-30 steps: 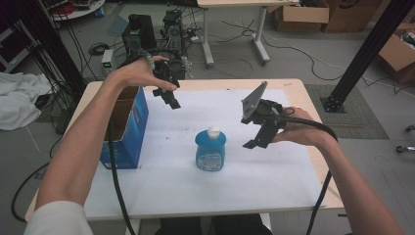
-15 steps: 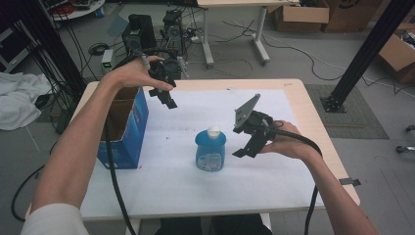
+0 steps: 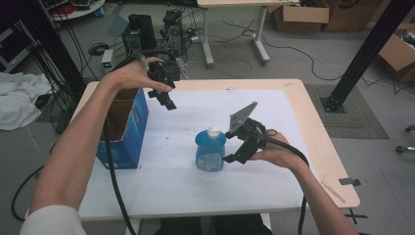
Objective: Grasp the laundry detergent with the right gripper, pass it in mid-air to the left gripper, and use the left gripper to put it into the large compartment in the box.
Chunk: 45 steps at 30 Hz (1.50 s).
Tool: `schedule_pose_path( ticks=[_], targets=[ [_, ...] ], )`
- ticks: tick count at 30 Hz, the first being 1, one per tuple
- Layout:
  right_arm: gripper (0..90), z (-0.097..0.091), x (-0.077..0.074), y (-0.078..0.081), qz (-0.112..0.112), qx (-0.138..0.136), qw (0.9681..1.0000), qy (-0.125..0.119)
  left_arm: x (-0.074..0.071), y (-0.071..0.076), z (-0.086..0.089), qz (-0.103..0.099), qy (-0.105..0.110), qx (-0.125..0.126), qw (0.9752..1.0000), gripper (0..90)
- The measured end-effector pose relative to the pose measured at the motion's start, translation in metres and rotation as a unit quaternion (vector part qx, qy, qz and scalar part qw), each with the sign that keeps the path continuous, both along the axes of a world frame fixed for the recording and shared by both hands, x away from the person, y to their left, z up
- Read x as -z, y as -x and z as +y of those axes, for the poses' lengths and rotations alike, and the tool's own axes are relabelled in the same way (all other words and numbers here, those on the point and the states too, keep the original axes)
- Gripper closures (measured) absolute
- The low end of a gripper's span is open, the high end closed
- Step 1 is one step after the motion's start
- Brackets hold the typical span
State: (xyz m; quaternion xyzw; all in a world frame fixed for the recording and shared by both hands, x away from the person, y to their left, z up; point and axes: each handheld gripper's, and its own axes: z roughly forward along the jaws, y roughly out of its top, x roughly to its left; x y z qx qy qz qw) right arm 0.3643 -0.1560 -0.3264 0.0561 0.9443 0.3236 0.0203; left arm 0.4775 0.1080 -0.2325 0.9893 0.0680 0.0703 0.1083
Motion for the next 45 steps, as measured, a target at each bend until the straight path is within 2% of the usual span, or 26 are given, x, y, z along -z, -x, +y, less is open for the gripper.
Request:
schedule_pose_path(
  ticks=[4, 7, 12, 15, 28, 45],
  targets=[
    [17.1, 0.005, 0.006, -0.001, 0.001, 0.004, 0.9999, -0.010, 0.000, 0.000, 0.001, 0.002, -0.004, 0.003, 1.0000, 17.7],
    [18.0, 0.008, 0.011, -0.002, 0.004, 0.012, 0.9993, -0.035, 0.000, 0.000, 0.001, 0.002, -0.001, 0.000, 1.0000, 17.7],
    [17.3, 0.011, 0.021, -0.003, 0.005, 0.020, 0.9985, -0.051, 0.000, 0.001, 0.001, 0.002, -0.002, 0.003, 1.0000, 17.7],
    [17.0, 0.012, 0.029, -0.006, 0.013, 0.023, 0.9974, -0.068, 0.001, 0.001, 0.002, 0.005, -0.002, 0.003, 1.0000, 17.8],
    [17.4, 0.018, 0.038, -0.008, 0.016, 0.028, 0.9970, -0.070, 0.003, 0.000, 0.002, 0.007, -0.004, 0.001, 1.0000, 17.9],
    [21.7, 0.020, 0.042, -0.005, 0.011, 0.024, 0.9956, -0.089, 0.004, 0.000, 0.002, 0.007, -0.004, 0.001, 1.0000, 17.9]
  ],
)
